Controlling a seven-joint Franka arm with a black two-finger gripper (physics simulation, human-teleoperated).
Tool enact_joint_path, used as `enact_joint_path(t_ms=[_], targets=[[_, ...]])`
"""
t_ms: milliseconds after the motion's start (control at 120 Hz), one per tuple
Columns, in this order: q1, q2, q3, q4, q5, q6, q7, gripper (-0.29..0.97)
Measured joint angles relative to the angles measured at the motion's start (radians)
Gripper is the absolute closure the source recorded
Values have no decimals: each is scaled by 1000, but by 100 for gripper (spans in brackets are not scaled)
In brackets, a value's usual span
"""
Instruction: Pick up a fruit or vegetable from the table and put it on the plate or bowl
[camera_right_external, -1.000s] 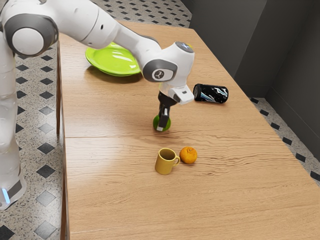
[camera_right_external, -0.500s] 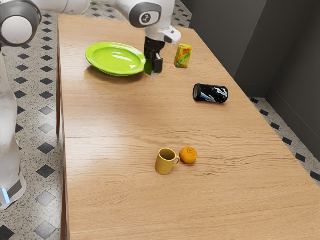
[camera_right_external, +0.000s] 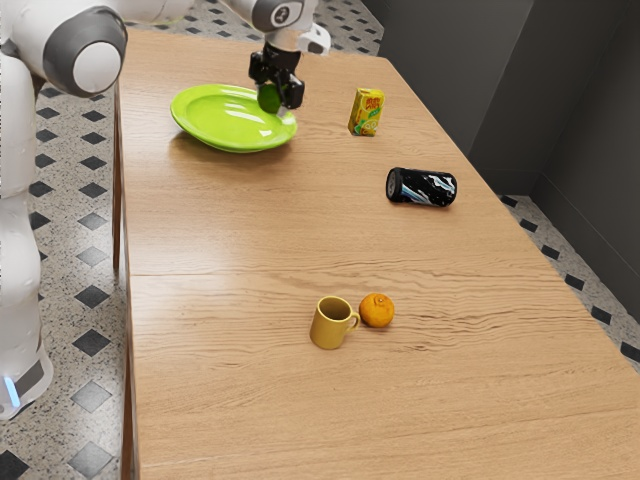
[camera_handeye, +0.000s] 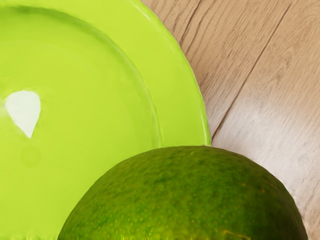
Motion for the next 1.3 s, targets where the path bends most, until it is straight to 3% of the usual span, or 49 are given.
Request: enact_joint_path(t_ms=[667,758,883,1300], targets=[[148,157,0,97,-62,29,-145,44],[150,158,-1,96,-68,29,-153,22],[151,157,-1,104,-84,34,-157,10],[152,147,-3,144,-122,10,-165,0]])
